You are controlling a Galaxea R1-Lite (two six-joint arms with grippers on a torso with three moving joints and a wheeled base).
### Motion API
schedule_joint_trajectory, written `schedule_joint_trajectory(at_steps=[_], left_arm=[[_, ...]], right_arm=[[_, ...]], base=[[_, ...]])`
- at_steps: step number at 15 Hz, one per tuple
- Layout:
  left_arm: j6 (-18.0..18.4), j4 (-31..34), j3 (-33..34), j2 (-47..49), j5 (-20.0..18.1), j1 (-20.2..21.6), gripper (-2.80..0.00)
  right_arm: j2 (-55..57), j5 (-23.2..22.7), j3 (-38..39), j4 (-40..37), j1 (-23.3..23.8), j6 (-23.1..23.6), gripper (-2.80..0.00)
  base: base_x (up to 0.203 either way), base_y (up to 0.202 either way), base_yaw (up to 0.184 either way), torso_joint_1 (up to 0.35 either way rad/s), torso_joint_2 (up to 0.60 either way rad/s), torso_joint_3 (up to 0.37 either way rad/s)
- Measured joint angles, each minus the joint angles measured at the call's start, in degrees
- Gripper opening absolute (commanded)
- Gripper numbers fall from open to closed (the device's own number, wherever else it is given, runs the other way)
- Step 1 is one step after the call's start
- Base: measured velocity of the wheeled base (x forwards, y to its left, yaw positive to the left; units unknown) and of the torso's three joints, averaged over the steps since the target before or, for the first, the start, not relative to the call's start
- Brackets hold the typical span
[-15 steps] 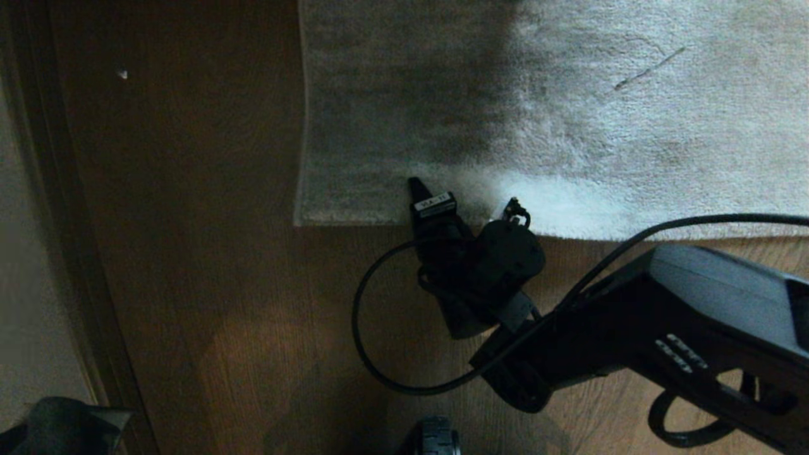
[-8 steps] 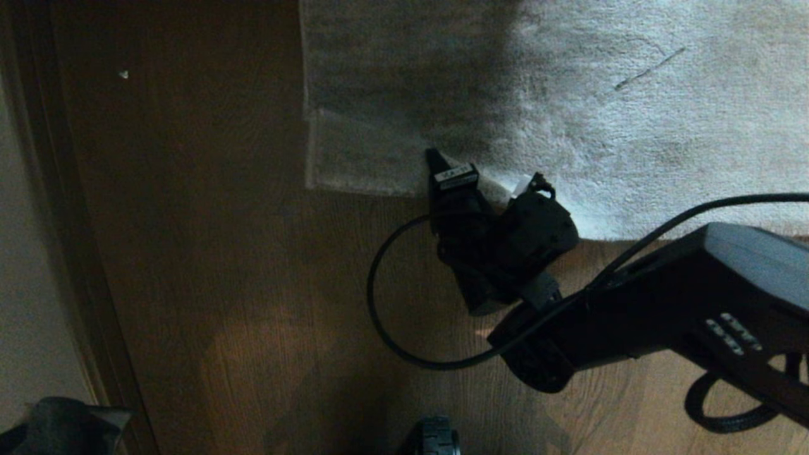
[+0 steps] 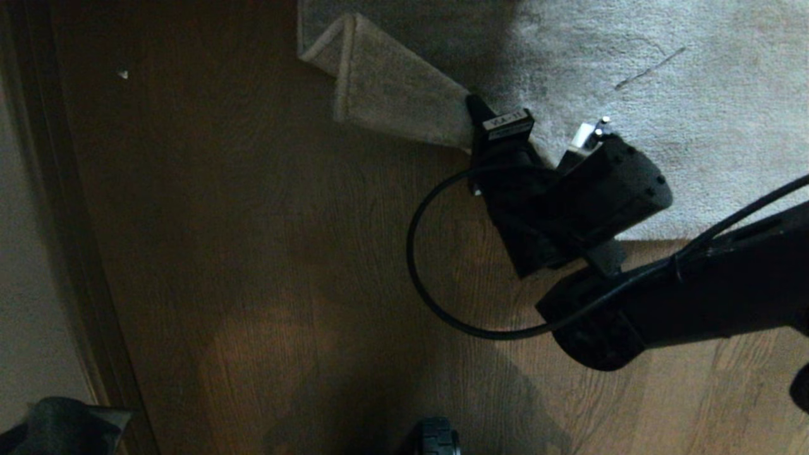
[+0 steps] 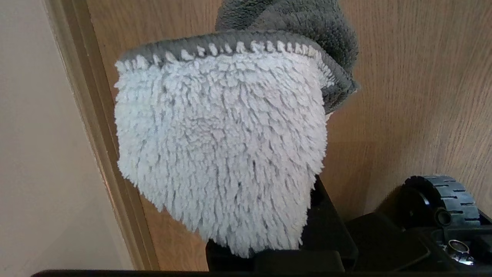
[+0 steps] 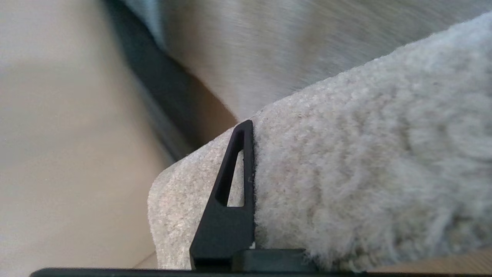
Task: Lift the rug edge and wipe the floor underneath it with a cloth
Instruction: Lift up the carpet
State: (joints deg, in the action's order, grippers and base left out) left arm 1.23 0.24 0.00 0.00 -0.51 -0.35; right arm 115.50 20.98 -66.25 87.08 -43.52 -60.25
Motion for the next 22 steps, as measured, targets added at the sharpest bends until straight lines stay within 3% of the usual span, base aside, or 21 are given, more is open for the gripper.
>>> schedule_joint_trajectory(at_steps=[13, 22], left_arm=[[0.1, 0.0, 0.0, 0.0, 0.0, 0.0, -2.8], [0.0, 0.0, 0.0, 0.0, 0.0, 0.0, -2.8]], right_arm=[[-14.3, -7.2, 3.5, 0.1, -0.1, 2.4, -2.8], [-16.2, -7.6, 3.4, 0.1, -0.1, 2.4, -2.8]], base=[[0.0, 0.0, 0.0, 0.0, 0.0, 0.0], [0.0, 0.0, 0.0, 0.0, 0.0, 0.0]])
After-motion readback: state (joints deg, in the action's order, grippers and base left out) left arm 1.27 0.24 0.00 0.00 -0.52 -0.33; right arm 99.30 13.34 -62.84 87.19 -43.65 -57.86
